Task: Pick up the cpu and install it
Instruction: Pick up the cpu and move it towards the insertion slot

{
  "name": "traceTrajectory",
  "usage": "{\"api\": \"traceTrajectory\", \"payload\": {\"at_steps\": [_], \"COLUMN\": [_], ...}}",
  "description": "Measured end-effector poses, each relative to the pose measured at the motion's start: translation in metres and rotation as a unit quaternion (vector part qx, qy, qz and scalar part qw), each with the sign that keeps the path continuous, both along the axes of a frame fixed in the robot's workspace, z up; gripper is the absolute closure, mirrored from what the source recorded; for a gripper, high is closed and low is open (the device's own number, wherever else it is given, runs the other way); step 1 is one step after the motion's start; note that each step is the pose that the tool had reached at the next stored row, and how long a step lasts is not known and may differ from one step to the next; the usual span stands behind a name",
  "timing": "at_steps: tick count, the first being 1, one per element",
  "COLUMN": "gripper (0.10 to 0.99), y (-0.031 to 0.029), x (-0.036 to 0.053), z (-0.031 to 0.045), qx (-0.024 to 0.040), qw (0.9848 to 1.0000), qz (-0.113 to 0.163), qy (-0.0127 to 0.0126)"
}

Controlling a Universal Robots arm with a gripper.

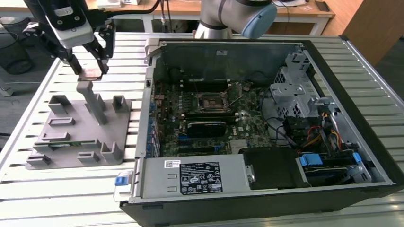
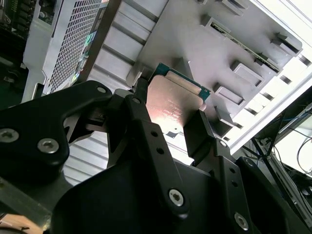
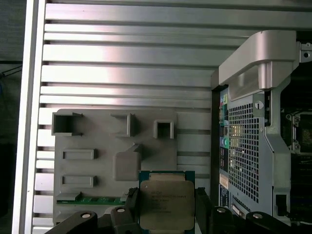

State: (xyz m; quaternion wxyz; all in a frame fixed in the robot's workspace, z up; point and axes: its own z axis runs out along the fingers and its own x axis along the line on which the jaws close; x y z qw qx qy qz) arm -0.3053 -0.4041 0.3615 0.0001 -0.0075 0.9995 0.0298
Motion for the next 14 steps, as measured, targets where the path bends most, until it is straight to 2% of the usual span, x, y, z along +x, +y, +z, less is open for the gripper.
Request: {"api": "traceTrajectory", "payload": {"at_steps": [14], "gripper": [0.545], "y": [0.0002], "x": [0.0078], "z": [-0.0012], "qx": [0.0], "qw": [1.0], "qz": [0.0], "qy": [0.0]}}
